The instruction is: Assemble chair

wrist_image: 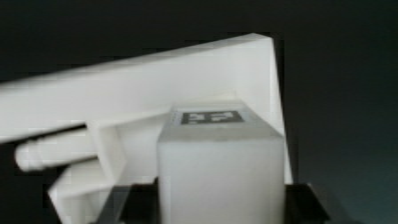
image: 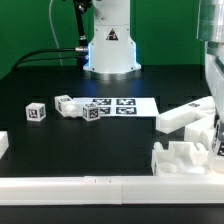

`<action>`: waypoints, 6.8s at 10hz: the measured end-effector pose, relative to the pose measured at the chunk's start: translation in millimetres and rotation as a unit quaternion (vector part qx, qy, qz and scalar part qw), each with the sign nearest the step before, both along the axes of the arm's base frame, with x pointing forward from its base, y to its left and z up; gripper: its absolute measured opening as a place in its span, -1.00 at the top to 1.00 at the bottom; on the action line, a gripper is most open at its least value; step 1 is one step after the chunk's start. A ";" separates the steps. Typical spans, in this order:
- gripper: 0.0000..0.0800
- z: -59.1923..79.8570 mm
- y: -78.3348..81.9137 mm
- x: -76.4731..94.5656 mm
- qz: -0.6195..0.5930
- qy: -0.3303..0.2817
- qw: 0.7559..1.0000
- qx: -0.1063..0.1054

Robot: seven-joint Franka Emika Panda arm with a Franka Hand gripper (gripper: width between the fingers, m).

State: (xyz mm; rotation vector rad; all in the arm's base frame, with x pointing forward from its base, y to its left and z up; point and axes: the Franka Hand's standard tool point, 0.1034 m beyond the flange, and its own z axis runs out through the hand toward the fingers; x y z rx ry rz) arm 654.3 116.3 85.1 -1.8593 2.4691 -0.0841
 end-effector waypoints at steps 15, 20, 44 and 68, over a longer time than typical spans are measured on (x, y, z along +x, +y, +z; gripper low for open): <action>-0.62 -6.8 15.5 -1.4 0.573 0.021 0.817 -0.063; -0.62 0.4 -8.7 7.4 0.594 0.022 0.801 -0.068; -0.62 -1.9 10.5 -9.4 0.400 -0.030 0.916 -0.022; -0.60 -6.4 2.4 -2.3 0.429 -0.029 0.902 -0.026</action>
Offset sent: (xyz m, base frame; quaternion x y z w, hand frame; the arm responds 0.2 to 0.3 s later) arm -0.0029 -0.0057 0.0067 -0.1122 -0.0048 -0.2326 0.9661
